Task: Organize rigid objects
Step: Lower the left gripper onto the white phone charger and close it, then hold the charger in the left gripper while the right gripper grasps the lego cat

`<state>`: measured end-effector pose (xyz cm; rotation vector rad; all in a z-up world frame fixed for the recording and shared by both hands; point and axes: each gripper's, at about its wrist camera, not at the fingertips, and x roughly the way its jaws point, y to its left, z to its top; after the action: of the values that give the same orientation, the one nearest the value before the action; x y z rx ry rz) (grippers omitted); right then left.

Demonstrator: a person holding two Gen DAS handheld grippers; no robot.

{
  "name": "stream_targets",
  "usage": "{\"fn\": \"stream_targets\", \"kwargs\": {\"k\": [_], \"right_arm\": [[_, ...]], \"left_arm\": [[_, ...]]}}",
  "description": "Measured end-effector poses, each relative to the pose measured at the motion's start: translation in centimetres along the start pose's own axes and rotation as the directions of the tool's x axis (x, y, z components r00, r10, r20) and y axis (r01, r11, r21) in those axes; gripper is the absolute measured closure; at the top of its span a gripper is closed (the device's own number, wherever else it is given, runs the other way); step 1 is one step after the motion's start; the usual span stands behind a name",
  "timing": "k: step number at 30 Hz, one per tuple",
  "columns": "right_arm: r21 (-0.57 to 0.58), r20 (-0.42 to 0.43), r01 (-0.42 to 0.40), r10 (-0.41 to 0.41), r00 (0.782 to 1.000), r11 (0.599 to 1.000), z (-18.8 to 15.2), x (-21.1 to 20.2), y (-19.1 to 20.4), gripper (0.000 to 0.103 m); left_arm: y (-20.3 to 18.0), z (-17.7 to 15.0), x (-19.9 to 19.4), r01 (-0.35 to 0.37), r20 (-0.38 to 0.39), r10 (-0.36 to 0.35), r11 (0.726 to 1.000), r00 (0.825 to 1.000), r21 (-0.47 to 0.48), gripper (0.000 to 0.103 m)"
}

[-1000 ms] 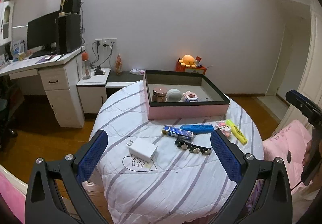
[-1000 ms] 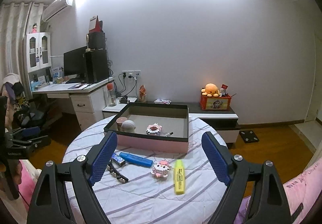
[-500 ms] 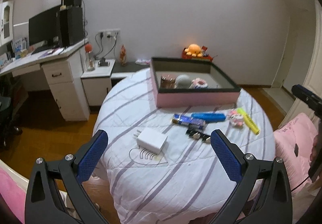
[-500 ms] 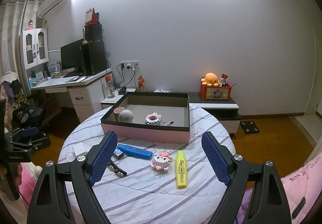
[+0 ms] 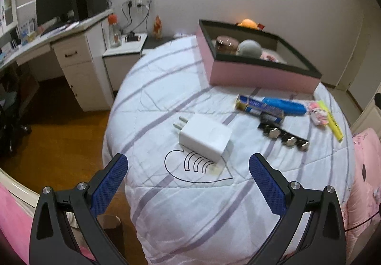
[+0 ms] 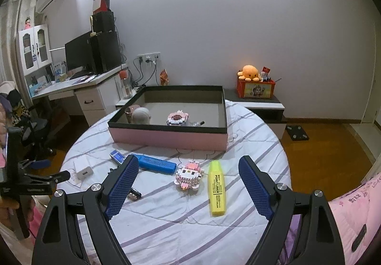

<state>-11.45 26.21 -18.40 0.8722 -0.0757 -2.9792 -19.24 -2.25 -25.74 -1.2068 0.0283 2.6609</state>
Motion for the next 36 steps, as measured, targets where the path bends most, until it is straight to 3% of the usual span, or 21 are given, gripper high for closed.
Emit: {"fn": "stream_targets", "kwargs": {"k": [8,15,19,22,27,31,36], "right_arm": [[0.020,-0.050,0.004,-0.003,0.999,1.000,-0.5,2.5,-0.8,0.016],[0.029,-0.094,0.008,-0.005,0.996,1.000,-0.9,4.2,-1.4,0.016],[0.037,-0.108,0.009,-0.005,0.994,0.999,-1.2,4.8,-1.8,0.016],[0.042,-0.123,0.009,-0.004,0.992,0.999,-1.4,5.1,-2.1,0.016],[0.047,-0.132,0.003,0.003,0.991,0.999,-1.7,5.4,-2.3,0.016],[0.048,-0.140,-0.009,0.015,0.990,0.999,-2.0,5.5,-2.1,0.016],[0.049,-0.142,-0.016,0.023,0.990,0.999,-2.3,5.2,-2.0,0.016]], "left_arm": [[-0.2,0.6,3.5,-0.010,-0.055,0.010,1.000,0.998,0.006,0.000],[-0.9,1.7,4.9,0.009,-0.055,-0.009,1.000,0.998,0.007,0.000],[-1.2,2.1,5.8,-0.024,-0.054,0.023,0.999,0.998,-0.021,0.001],[-1.4,1.7,5.6,-0.031,-0.034,0.030,0.999,0.999,-0.025,0.007],[-1.2,1.6,4.6,0.004,-0.027,-0.005,1.000,1.000,-0.022,0.039],[-1.6,1.3,4.2,0.027,-0.037,-0.027,1.000,0.999,0.007,0.039],[-3.1,0.4,3.5,0.127,-0.050,-0.124,0.990,0.991,0.063,0.039]]}}
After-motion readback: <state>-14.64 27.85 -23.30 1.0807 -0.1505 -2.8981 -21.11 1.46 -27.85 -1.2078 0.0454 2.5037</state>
